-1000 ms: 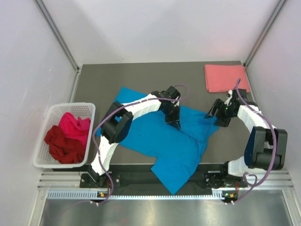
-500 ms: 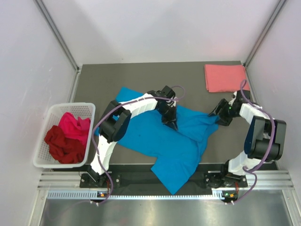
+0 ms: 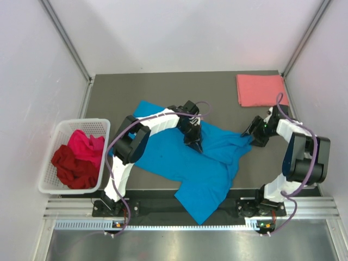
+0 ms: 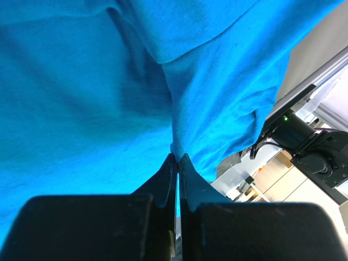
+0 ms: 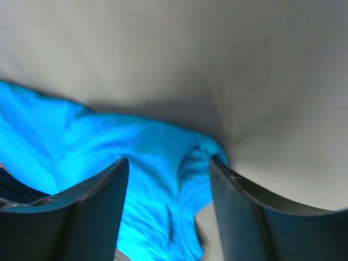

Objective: Fold and stack the t-shirts
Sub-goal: Fold the tshirt

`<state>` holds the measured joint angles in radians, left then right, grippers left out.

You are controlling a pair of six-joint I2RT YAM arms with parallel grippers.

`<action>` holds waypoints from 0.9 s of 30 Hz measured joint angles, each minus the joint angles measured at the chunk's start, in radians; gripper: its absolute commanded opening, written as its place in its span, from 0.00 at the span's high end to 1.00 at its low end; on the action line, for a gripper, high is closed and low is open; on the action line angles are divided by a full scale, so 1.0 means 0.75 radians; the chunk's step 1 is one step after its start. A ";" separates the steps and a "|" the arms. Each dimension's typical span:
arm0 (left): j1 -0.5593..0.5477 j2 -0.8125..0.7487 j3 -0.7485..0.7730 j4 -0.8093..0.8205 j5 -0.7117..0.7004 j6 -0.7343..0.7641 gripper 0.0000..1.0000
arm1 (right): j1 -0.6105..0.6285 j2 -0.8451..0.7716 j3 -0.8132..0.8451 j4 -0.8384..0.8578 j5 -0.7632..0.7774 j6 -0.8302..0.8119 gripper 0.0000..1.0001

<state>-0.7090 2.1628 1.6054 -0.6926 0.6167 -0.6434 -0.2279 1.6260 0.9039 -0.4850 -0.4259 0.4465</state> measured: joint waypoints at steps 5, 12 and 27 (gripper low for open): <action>0.001 0.008 0.001 0.006 0.009 -0.001 1.00 | 0.085 -0.247 -0.001 -0.153 0.082 -0.036 0.36; 0.001 0.053 0.019 0.008 0.029 -0.001 1.00 | 0.346 -0.576 -0.178 -0.208 0.067 -0.010 0.64; 0.002 0.061 0.029 0.006 0.032 -0.001 1.00 | 0.400 -0.456 -0.405 -0.161 0.006 0.060 0.67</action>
<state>-0.7074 2.2086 1.6272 -0.6884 0.6403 -0.6441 0.0723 1.2842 0.6003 -0.6060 -0.4213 0.4915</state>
